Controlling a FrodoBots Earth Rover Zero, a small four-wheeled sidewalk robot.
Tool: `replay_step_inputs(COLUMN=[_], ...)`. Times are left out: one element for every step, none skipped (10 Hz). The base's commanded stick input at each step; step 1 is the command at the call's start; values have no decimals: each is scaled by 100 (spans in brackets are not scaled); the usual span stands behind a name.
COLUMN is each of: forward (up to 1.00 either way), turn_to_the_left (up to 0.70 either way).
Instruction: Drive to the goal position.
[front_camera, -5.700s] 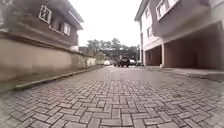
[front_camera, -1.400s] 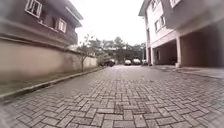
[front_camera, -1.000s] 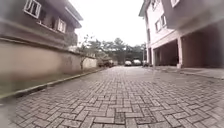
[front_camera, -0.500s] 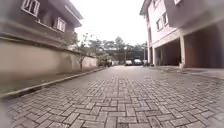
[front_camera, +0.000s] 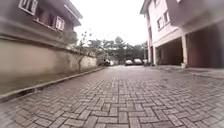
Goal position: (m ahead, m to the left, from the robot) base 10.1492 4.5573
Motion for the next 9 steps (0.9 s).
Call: replay_step_inputs(forward=[50, 50, 50, 50, 50, 50, 50, 50, 50], turn_to_the_left=[0, 0, -1, -16, -50, -50, 0, 0, 0])
